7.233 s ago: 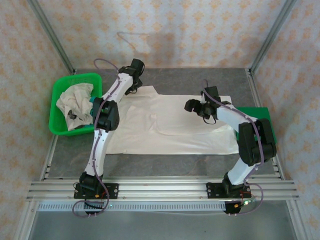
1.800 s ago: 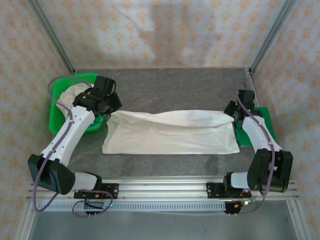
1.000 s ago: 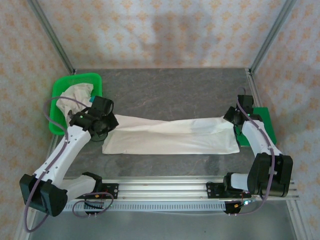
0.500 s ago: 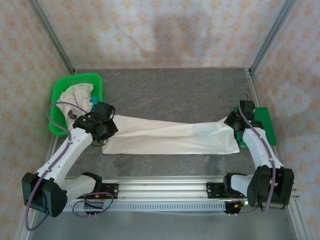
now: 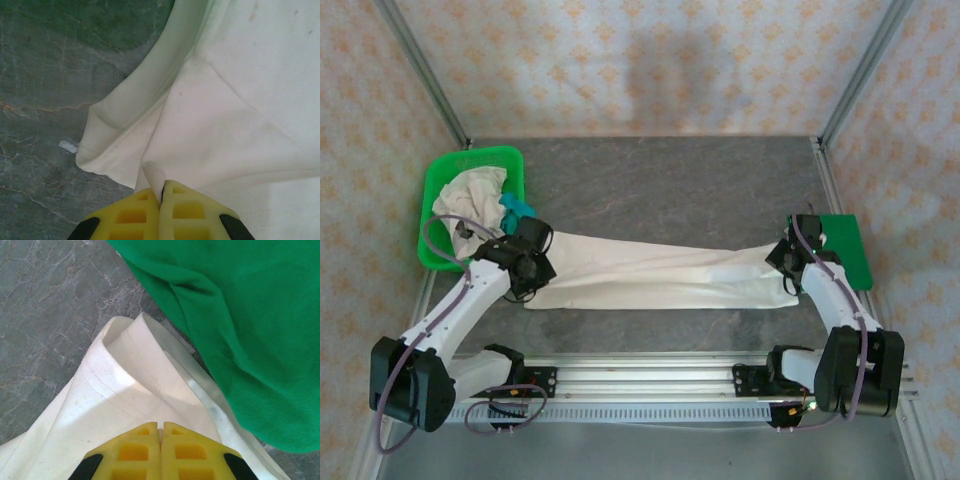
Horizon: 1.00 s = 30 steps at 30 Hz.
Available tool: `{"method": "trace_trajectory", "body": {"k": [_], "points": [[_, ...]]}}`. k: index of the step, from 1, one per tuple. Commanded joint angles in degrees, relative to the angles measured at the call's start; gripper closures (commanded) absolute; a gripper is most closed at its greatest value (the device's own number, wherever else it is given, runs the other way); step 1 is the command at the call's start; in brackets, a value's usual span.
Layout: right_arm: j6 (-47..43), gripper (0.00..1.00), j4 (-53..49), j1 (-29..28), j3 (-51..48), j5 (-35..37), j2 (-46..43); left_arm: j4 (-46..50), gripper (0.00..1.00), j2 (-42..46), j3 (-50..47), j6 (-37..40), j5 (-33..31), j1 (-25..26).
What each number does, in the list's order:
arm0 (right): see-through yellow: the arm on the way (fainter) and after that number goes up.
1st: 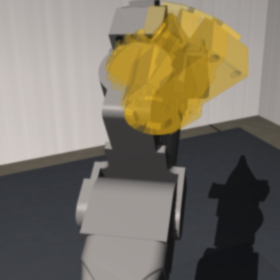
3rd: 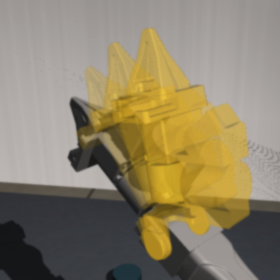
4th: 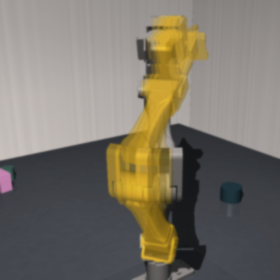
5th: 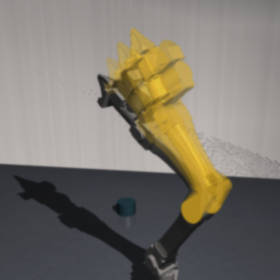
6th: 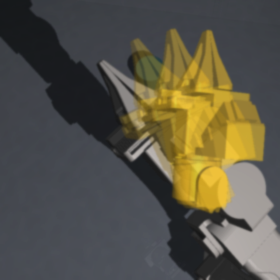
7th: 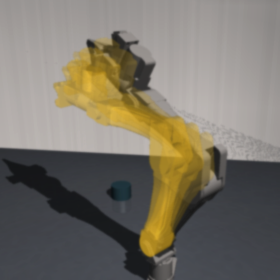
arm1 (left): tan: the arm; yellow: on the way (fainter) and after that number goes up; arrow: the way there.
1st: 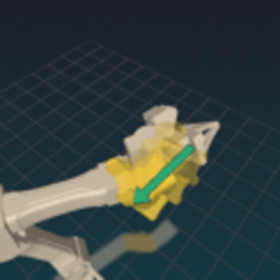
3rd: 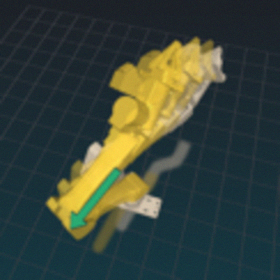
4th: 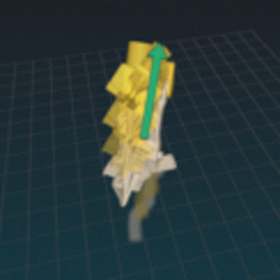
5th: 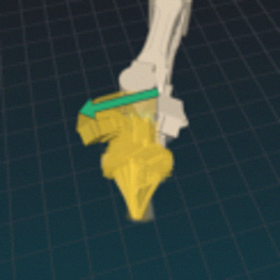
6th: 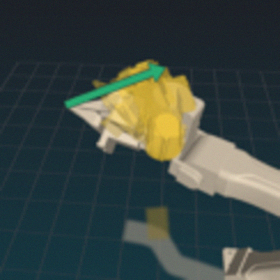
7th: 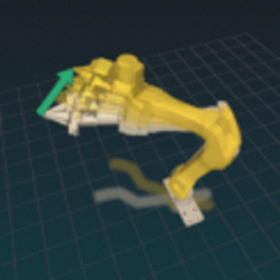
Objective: Fold and stack the t-shirts
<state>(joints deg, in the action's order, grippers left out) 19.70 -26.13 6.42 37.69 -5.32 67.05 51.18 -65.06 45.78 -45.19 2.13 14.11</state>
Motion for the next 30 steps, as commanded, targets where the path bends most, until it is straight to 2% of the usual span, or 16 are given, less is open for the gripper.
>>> {"method": "trace_trajectory", "body": {"k": [1,18,19,21,23,25,26,28,30], "points": [[1.9,1.00,-0.2,0.0,-0.3,2.9,0.5,-1.2,1.00,-1.2,-1.5,-1.1,-2.1,-0.7],[6.4,0.97,3.7,0.0,-3.1,1.1,5.5,-6.7,1.00,-8.5,-4.5,-1.3,-6.6,-0.8],[6.6,0.96,3.8,0.0,-3.3,1.2,5.4,-7.0,1.00,-9.0,-4.6,-1.3,-6.6,-0.8],[6.8,0.87,3.9,0.0,-3.5,1.2,5.0,-7.4,0.97,-9.7,-4.7,-1.4,-6.7,-0.8],[6.7,0.65,3.5,0.0,-3.5,1.4,3.8,-7.5,0.89,-10.2,-4.8,-1.4,-6.6,-0.8],[6.0,0.47,3.1,0.0,-3.4,1.3,1.2,-7.4,0.77,-10.0,-4.5,-1.5,-6.4,-0.8],[5.5,0.41,3.1,0.0,-3.3,1.1,-0.7,-7.2,0.68,-9.6,-4.4,-1.6,-6.3,-0.8],[4.3,0.34,2.8,-0.3,-3.0,1.0,-3.8,-6.6,0.42,-8.6,-4.0,-1.6,-6.3,-0.8],[3.5,0.31,2.0,-1.1,-2.2,1.1,-5.9,-6.0,0.25,-7.5,-3.2,-1.7,-6.2,-0.8]]}}
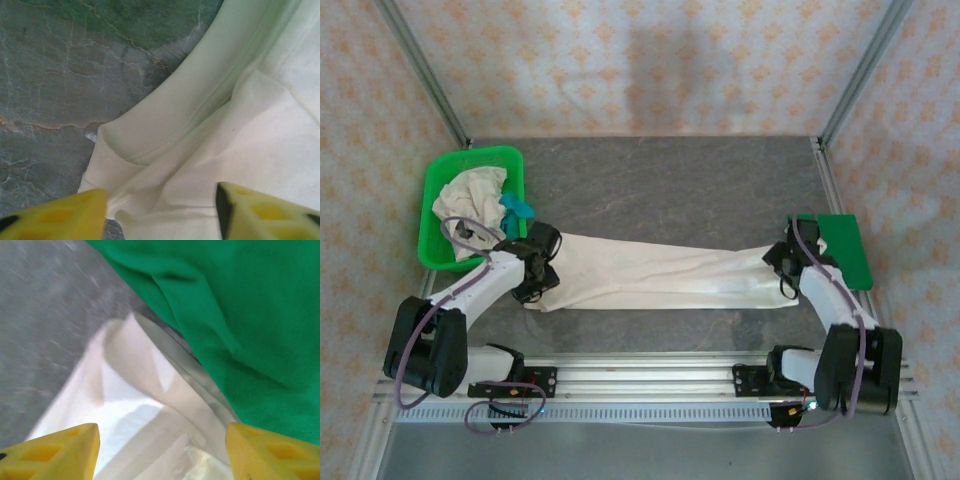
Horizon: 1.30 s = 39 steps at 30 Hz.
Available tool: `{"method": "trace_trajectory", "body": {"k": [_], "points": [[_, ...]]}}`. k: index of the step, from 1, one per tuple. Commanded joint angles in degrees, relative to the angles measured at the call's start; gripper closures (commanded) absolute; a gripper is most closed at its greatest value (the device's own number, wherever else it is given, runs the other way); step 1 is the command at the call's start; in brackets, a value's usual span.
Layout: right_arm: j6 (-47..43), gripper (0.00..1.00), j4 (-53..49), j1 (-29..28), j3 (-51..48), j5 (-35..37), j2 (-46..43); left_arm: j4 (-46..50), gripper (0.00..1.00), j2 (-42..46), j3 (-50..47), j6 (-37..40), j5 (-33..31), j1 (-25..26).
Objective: Fold and stack the t-shirts
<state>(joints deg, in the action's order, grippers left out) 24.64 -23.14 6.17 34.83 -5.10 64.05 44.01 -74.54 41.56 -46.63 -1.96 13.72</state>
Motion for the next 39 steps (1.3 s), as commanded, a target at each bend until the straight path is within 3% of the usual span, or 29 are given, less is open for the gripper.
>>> {"method": "trace_trajectory", "body": {"k": [1,3,7,11,15,24,34,39], "points": [[-1.8,0.31,-1.5,-1.8,1.3,1.1,-3.4,1.5,0.20,2.4,1.6,-0.2,-2.2,-0.4],[-2.3,0.31,-2.1,-4.9,2.4,2.1,-3.8,2.6,0.11,3.2,2.9,-0.4,-2.6,-0.3],[-1.7,0.31,-0.6,-14.4,4.4,3.8,-1.2,3.4,0.09,4.5,5.2,-1.3,-2.6,0.6],[1.0,0.31,2.7,-24.2,6.6,4.3,5.3,3.5,0.14,4.7,5.1,-4.2,-2.7,1.4],[3.4,0.31,5.0,-29.3,8.3,4.8,11.6,0.8,0.28,4.5,2.6,-5.6,-2.8,1.5],[3.7,0.32,6.3,-30.8,9.8,3.7,15.1,-4.7,0.51,-1.1,5.4,-4.5,-4.7,1.3],[4.2,0.32,6.6,-30.8,9.8,3.4,15.4,-7.8,0.54,-10.7,9.4,-3.7,-5.8,1.0],[4.4,0.32,6.6,-30.8,9.9,3.4,15.6,-7.8,0.73,-12.8,9.4,-3.9,-5.6,0.9]]}}
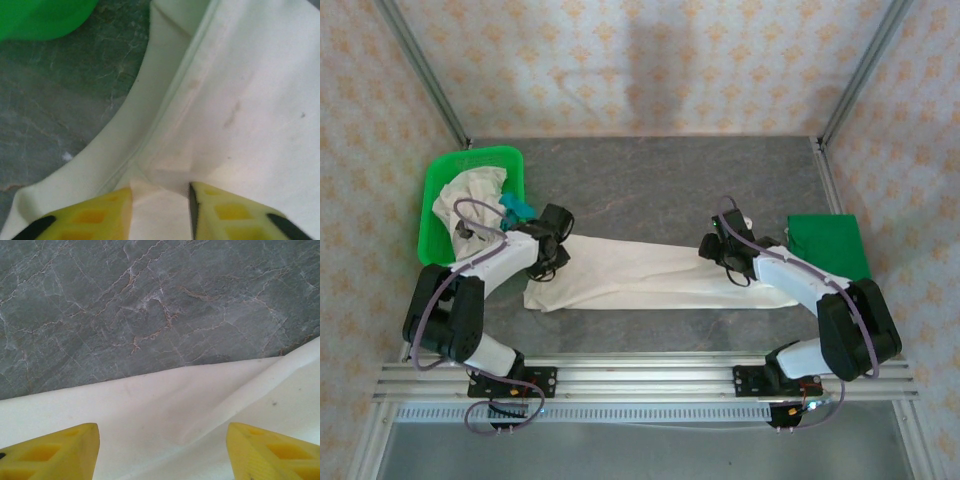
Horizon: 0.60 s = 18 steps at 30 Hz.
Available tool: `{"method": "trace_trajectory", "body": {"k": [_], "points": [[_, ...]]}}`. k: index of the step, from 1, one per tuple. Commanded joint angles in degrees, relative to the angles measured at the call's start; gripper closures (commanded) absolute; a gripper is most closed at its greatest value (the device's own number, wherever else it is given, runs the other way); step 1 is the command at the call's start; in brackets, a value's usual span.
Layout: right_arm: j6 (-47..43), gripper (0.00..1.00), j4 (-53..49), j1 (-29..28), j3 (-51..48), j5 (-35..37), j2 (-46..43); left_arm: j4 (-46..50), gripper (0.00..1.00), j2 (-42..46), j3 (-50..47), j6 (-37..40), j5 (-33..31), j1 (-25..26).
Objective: Fold and stack the t-shirts
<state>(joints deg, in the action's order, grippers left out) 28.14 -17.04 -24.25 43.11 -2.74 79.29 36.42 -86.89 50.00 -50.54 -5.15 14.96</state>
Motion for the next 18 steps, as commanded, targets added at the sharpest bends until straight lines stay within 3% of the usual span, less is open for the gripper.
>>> {"method": "trace_trajectory", "body": {"k": [1,3,6,18], "points": [[0.9,0.32,0.4,-0.4,1.6,1.1,0.3,-0.5,0.76,-0.4,0.8,-0.1,-2.4,-0.4],[0.9,0.32,0.4,-0.4,1.6,1.2,0.4,-0.4,0.82,-0.1,0.5,0.0,-2.6,-0.3],[0.8,0.32,0.3,-0.4,1.8,1.3,0.5,-0.4,1.00,0.1,0.4,0.3,-2.9,-0.5],[0.7,0.32,0.6,-0.4,2.7,1.1,1.0,1.5,1.00,4.4,4.1,2.9,-6.0,-0.5]]}}
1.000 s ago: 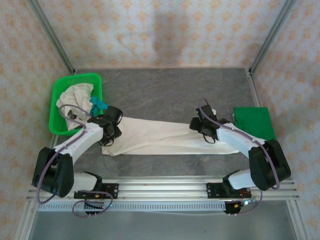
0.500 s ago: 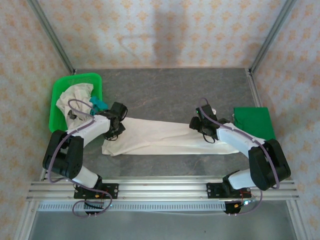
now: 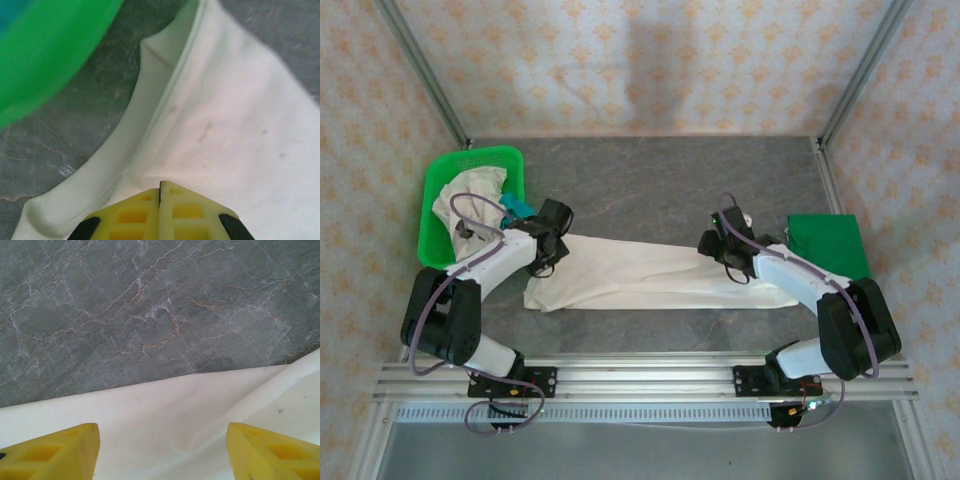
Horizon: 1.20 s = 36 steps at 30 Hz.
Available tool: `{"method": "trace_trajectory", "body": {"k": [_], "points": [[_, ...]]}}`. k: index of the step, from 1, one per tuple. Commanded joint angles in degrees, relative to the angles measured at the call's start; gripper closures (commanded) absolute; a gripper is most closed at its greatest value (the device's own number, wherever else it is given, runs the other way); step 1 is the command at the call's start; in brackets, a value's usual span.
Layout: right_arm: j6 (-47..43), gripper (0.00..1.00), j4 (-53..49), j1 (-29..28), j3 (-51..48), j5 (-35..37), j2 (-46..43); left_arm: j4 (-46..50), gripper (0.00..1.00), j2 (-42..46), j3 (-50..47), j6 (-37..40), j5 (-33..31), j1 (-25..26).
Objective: Fold and stack the t-shirts
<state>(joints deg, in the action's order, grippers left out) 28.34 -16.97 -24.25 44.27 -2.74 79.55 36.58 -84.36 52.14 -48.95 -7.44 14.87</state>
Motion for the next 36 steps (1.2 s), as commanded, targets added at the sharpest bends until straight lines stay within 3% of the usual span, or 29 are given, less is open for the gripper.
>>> {"method": "trace_trajectory", "body": {"k": [1,3,7,10,22,30,36], "points": [[0.4,0.32,0.6,-0.4,1.6,1.1,0.8,1.7,1.00,1.7,2.3,1.3,-4.0,-0.5],[0.5,0.32,0.6,-0.4,1.8,0.8,1.1,3.8,1.00,1.0,3.3,0.6,-5.2,-0.6],[0.4,0.32,0.5,-0.4,1.7,0.9,1.0,2.3,0.63,1.0,0.8,-0.7,-4.0,-1.0],[0.3,0.32,0.5,-0.4,1.8,0.8,1.1,1.3,0.61,-0.4,-0.1,-1.2,-2.4,-1.6],[0.5,0.32,0.2,-0.4,1.1,1.1,0.4,-0.5,0.63,-4.4,-2.8,-3.4,0.5,-2.1],[0.6,0.32,0.6,-0.4,1.5,0.5,0.8,0.1,0.97,-2.7,-2.7,-3.5,0.5,-2.1],[0.7,0.32,0.7,-0.4,1.5,0.5,0.8,3.3,0.99,-0.3,0.6,-2.4,-0.4,-2.1]]}}
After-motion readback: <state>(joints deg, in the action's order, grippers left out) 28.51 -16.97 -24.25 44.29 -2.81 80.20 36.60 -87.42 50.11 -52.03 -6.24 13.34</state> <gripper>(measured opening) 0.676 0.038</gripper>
